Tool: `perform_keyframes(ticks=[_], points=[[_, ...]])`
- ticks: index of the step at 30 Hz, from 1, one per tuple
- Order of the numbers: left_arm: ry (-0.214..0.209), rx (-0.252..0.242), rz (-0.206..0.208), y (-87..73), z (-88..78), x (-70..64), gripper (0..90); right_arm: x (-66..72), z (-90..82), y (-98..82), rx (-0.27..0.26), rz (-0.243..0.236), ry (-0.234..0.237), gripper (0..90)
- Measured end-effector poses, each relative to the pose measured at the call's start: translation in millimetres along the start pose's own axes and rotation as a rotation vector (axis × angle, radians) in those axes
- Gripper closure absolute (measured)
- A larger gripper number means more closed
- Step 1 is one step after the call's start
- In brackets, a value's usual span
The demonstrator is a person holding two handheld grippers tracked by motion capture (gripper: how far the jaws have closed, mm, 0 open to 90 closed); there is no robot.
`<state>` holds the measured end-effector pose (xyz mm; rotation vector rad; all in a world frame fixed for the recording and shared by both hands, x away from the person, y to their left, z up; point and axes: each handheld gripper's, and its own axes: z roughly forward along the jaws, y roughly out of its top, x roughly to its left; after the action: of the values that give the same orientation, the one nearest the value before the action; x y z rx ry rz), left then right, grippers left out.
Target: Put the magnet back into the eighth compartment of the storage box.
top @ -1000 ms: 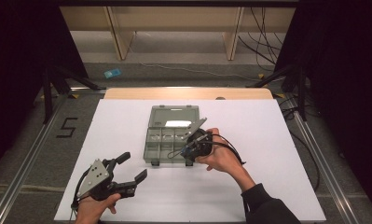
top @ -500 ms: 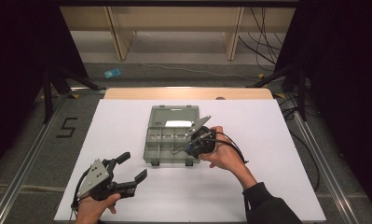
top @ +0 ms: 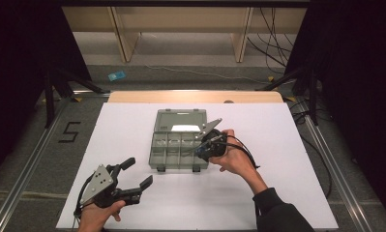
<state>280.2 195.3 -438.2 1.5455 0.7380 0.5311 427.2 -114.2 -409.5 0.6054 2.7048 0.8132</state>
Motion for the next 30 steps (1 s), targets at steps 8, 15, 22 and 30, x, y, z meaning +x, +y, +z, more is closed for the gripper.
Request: perform_keyframes(ticks=[8,15,22,30], points=[[0.0,0.0,0.0,0.0,-0.1,0.0,16.5,-2.9,3.2,-1.5,0.009,0.001,-0.008,62.7],[0.001,0.001,0.001,-0.2,-0.1,-0.1,16.5,-4.4,5.5,-2.7,0.019,0.002,-0.012,62.7],[0.001,0.002,0.0,-0.3,-0.2,-0.1,16.5,-3.8,10.3,-2.7,0.038,-0.004,-0.007,62.7],[0.001,0.002,-0.001,-0.4,-0.2,-0.1,16.5,-2.9,12.2,-2.4,0.046,-0.007,-0.005,62.6]])
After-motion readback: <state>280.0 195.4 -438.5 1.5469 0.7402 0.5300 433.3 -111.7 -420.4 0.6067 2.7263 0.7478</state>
